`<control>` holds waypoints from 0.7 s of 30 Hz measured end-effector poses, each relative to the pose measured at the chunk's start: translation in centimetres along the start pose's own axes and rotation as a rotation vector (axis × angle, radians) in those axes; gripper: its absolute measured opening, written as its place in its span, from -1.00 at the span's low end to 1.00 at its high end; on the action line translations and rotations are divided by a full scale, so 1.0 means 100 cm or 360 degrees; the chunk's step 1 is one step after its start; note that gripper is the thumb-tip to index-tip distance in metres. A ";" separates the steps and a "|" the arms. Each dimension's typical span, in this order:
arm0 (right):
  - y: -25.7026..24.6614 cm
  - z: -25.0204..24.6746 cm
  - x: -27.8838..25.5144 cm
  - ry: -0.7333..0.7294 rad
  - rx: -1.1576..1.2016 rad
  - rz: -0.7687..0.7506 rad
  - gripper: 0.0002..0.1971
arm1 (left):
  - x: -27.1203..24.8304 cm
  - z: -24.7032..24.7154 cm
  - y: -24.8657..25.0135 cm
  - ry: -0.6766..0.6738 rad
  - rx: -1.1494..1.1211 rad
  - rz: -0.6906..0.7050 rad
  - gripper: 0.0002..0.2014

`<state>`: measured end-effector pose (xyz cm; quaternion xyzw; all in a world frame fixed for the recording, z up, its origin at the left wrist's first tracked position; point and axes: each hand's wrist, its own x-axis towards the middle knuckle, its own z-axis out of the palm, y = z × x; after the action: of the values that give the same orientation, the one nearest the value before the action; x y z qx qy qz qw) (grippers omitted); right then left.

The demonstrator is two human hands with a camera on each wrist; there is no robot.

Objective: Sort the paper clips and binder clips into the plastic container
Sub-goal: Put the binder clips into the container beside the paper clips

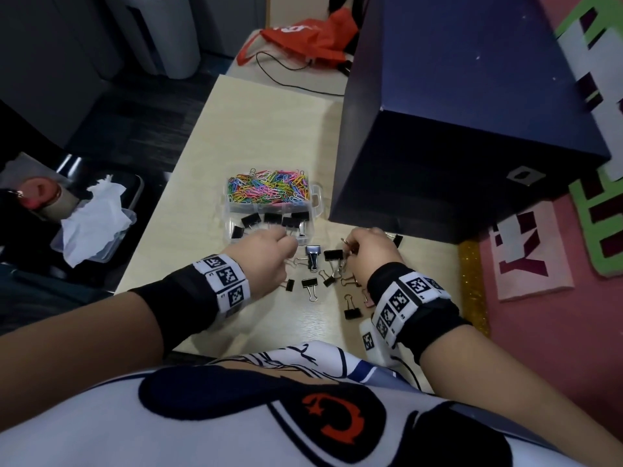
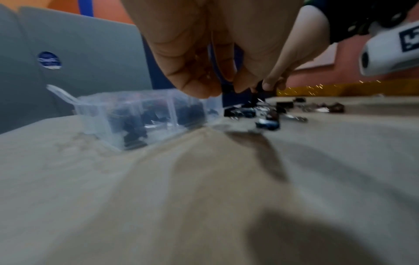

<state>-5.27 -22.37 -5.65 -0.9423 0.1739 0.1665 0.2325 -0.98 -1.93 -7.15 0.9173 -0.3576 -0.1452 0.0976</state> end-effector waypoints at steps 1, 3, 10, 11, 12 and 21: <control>-0.008 -0.003 0.001 0.0023 -0.0006 -0.0054 -0.84 | -0.001 -0.005 -0.003 0.0070 -0.0067 -0.0002 -0.78; -0.023 -0.008 0.002 0.0093 0.0014 -0.0181 -0.85 | 0.000 -0.016 -0.012 0.0196 -0.0130 -0.0024 -0.79; -0.062 -0.011 0.007 -0.0020 0.0023 -0.0391 -0.51 | 0.003 -0.035 -0.047 0.0458 -0.0130 -0.0390 -0.73; -0.059 -0.010 0.009 -0.0040 -0.0043 -0.0291 -0.50 | 0.002 -0.035 -0.048 0.0479 -0.0108 -0.0360 -0.73; -0.053 -0.009 0.011 -0.0069 -0.0152 -0.0187 -0.49 | 0.001 -0.035 -0.045 0.0473 -0.0075 -0.0282 -0.75; -0.008 0.021 -0.006 -0.0375 -0.0454 -0.0146 -0.37 | -0.006 0.013 0.004 -0.0463 0.0399 0.0218 -0.61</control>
<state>-5.95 -20.50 -6.91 -0.9466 0.0769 0.2879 0.1228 -2.12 -1.88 -8.18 0.8652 -0.4446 -0.2238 -0.0604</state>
